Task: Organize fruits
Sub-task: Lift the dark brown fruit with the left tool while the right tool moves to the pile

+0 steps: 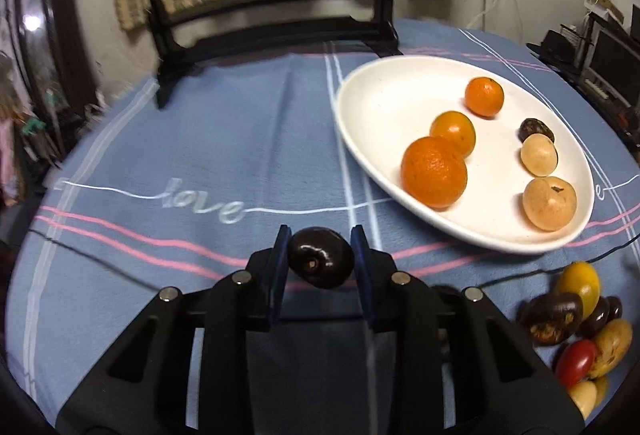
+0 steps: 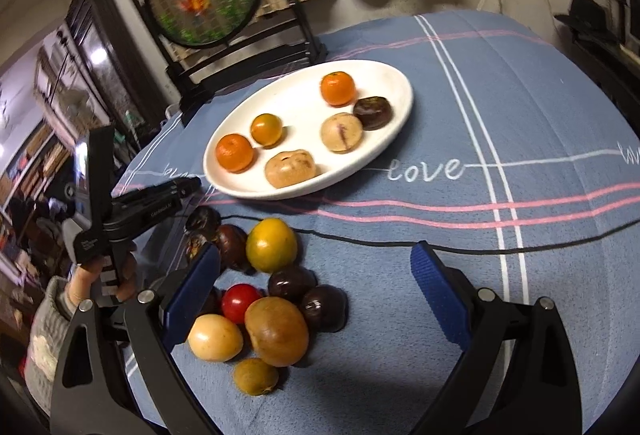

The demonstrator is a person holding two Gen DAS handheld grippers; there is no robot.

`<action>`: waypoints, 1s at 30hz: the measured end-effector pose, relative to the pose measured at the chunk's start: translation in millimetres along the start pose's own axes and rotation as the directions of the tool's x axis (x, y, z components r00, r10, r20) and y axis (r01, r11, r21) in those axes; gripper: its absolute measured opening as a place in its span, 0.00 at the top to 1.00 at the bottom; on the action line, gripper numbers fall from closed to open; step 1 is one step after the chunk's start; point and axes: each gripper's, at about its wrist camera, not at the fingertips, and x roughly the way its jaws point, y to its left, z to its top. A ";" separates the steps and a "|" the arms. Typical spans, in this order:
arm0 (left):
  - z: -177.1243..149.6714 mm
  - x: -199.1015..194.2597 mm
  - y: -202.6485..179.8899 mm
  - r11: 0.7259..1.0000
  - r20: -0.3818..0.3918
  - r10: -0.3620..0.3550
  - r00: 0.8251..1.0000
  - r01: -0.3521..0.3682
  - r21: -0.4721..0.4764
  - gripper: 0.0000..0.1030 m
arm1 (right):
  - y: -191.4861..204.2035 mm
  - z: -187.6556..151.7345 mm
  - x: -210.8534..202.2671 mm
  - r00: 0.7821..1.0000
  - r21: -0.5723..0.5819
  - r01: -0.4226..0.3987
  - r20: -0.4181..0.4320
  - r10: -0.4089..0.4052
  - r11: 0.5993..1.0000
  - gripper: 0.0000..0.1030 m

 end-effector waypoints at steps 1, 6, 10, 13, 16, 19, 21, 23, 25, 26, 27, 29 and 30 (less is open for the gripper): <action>-1.9 -7.0 -0.7 1.000 0.017 0.018 1.000 -0.018 0.002 0.70 | 2.9 -1.0 0.8 1.000 -0.014 0.000 -0.001 0.000 1.000 0.08; -8.5 -47.1 -3.3 0.995 0.106 0.101 0.989 -0.099 -0.018 0.70 | 18.3 -6.7 15.8 0.999 -0.087 -0.001 -0.038 -0.002 0.996 0.22; -13.1 -72.3 -7.6 0.991 0.175 0.133 0.976 -0.130 -0.023 0.70 | 21.4 -7.6 25.9 0.998 -0.102 0.006 -0.055 -0.012 0.995 0.31; -14.2 -82.5 -7.1 0.992 0.208 0.126 0.970 -0.123 -0.030 0.70 | 25.5 -1.0 35.6 0.998 -0.117 0.000 -0.067 -0.008 0.993 0.45; -14.2 -88.8 -7.7 0.990 0.228 0.138 0.964 -0.135 -0.029 0.70 | 27.7 1.7 49.8 0.994 -0.119 -0.016 -0.108 0.003 0.993 0.54; -14.2 -91.4 -7.2 0.992 0.233 0.128 0.964 -0.123 -0.034 0.70 | 27.3 0.9 58.1 0.990 -0.111 -0.034 -0.138 0.019 0.993 0.55; -14.3 -94.8 -8.4 0.991 0.246 0.134 0.960 -0.130 -0.032 0.70 | 26.0 0.6 62.1 0.988 -0.104 -0.044 -0.151 0.027 0.994 0.55; -14.3 -96.9 -9.2 0.991 0.254 0.135 0.958 -0.131 -0.033 0.70 | 26.0 0.9 63.1 0.988 -0.098 -0.048 -0.151 0.033 0.994 0.55; -14.5 -98.8 -9.5 0.991 0.258 0.131 0.957 -0.127 -0.034 0.70 | 26.7 1.4 64.2 0.988 -0.099 -0.049 -0.151 0.033 0.994 0.55; -14.7 -98.8 -9.5 0.992 0.259 0.130 0.957 -0.125 -0.034 0.70 | 27.6 1.4 65.1 0.988 -0.101 -0.048 -0.150 0.033 0.994 0.56; -14.9 -99.4 -10.1 0.992 0.262 0.129 0.956 -0.126 -0.032 0.70 | 28.2 1.1 64.9 0.989 -0.106 -0.048 -0.148 0.032 0.993 0.57; -15.2 -99.5 -10.5 0.992 0.265 0.126 0.956 -0.123 -0.030 0.70 | 29.1 0.7 63.7 0.989 -0.111 -0.048 -0.144 0.032 0.993 0.59; -15.1 -99.5 -10.5 0.992 0.264 0.124 0.957 -0.120 -0.030 0.70 | 29.1 0.6 63.4 0.989 -0.113 -0.049 -0.143 0.033 0.992 0.60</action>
